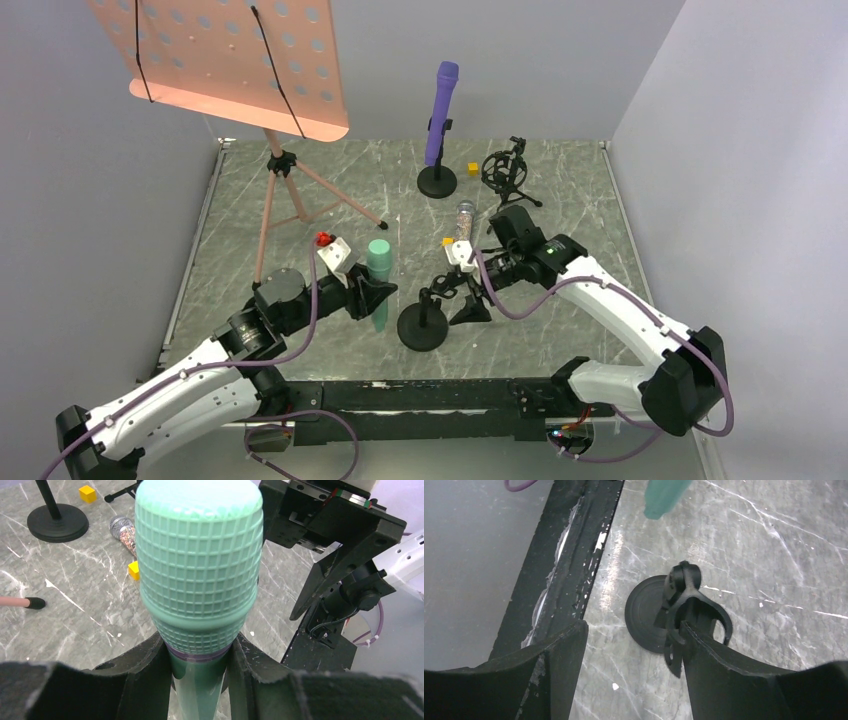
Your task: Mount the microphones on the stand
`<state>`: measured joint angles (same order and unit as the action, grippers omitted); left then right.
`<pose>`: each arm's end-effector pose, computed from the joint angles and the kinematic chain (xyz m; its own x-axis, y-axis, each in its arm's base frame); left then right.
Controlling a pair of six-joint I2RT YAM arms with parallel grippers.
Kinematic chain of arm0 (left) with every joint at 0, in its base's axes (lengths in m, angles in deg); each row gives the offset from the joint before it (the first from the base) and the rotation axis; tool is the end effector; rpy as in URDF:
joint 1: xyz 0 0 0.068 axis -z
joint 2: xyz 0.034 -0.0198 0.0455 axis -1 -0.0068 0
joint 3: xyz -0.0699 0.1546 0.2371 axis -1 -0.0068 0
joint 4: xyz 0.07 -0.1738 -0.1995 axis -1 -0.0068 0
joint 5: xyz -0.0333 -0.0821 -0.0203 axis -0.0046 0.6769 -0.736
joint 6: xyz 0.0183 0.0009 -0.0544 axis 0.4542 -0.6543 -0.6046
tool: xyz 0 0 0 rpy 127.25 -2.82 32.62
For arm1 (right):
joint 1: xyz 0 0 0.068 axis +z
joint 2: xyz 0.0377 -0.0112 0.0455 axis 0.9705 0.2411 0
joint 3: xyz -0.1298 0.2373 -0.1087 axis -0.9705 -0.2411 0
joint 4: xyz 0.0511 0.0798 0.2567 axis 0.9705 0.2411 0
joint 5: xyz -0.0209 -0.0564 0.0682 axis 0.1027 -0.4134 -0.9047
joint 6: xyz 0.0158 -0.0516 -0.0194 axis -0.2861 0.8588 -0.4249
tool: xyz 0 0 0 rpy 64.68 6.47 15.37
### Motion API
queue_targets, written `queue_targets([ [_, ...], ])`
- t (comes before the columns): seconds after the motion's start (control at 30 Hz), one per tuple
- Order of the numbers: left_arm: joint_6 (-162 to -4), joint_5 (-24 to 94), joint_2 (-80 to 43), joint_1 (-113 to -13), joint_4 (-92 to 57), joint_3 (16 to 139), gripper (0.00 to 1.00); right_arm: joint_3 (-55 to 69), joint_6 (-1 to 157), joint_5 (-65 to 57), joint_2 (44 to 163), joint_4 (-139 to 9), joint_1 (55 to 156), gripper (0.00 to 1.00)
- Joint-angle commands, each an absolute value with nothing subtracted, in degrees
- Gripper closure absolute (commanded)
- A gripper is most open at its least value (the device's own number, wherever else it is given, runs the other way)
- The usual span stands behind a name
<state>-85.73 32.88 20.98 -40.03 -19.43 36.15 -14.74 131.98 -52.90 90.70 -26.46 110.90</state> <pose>0.1046 -0.1295 0.3076 -0.2627 -0.0796 -0.9616 0.7852 0.5616 -0.2610 0.1742 0.1629 0.2933 0.0777 -0.4337 -0.8977 -0.9736 -0.2267 0.0253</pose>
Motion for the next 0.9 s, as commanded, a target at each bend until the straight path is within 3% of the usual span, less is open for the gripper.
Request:
queue_targets([
  [0.0,-85.4,32.9,21.1,-40.1,-16.0,39.8,1.0,-9.4,143.1,-59.3,88.3,-14.5,108.6,0.27],
  [0.2,-84.8,33.3,19.9,-40.1,-15.2,40.8,1.0,-4.9,145.7,-65.5,86.1,-9.3,100.1,0.26],
  [0.3,-84.7,34.0,19.0,-40.1,-14.6,41.1,1.0,-7.1,136.7,-67.0,85.6,-17.5,96.2,0.27],
  [0.43,-84.6,34.9,18.2,-40.1,-14.5,41.6,1.0,-9.9,126.5,-63.7,88.7,-31.4,96.0,0.35],
  [0.6,-85.3,34.3,19.5,-40.1,-13.7,40.4,1.0,-6.9,130.6,-63.6,94.3,-28.8,96.9,0.43],
  [0.87,-85.7,34.2,20.4,-40.1,-13.6,39.2,1.0,-7.8,129.6,-61.3,97.1,-31.6,100.6,0.46],
])
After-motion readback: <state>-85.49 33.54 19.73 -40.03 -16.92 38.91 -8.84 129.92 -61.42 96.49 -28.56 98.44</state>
